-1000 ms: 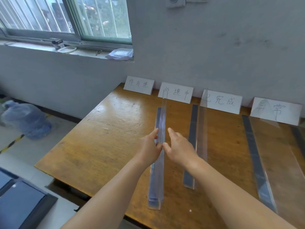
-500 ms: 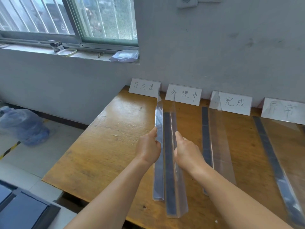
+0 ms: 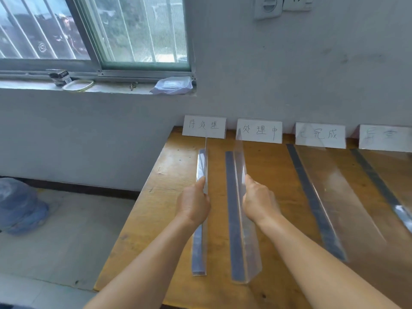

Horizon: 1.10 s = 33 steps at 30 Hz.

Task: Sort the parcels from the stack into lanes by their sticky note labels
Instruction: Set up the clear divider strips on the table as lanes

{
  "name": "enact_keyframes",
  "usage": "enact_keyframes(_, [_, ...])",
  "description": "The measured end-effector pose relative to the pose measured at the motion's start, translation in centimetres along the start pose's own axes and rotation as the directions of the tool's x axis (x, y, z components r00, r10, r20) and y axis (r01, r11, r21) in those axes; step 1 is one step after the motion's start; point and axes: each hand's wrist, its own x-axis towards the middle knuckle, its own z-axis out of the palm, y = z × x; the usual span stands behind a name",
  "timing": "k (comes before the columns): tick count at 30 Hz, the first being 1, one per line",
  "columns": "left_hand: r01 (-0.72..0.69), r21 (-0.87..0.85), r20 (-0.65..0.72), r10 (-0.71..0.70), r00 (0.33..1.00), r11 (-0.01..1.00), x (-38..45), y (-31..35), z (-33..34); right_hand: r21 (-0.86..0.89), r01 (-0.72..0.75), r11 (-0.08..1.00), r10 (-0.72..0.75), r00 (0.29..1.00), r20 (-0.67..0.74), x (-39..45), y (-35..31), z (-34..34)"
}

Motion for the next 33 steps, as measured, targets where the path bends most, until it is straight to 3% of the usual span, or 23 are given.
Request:
enact_keyframes(12, [-0.049, -0.023, 0.073, 0.051, 0.996, 0.999, 1.7, -1.8, -0.7, -0.060, -0.047, 0.997, 0.046, 0.999, -0.022, 4.3, -1.7, 0.5])
enact_keyframes(26, [-0.039, -0.029, 0.063, 0.041, 0.997, 0.999, 3.5, -2.5, -0.4, -0.085, -0.077, 0.993, 0.074, 0.997, -0.032, 7.5, -1.3, 0.5])
enact_keyframes(33, [-0.041, -0.045, 0.045, 0.043, 0.998, 0.998, 3.6, -2.4, -0.1, -0.069, -0.078, 0.995, 0.081, 0.996, 0.040, 7.5, -1.4, 0.4])
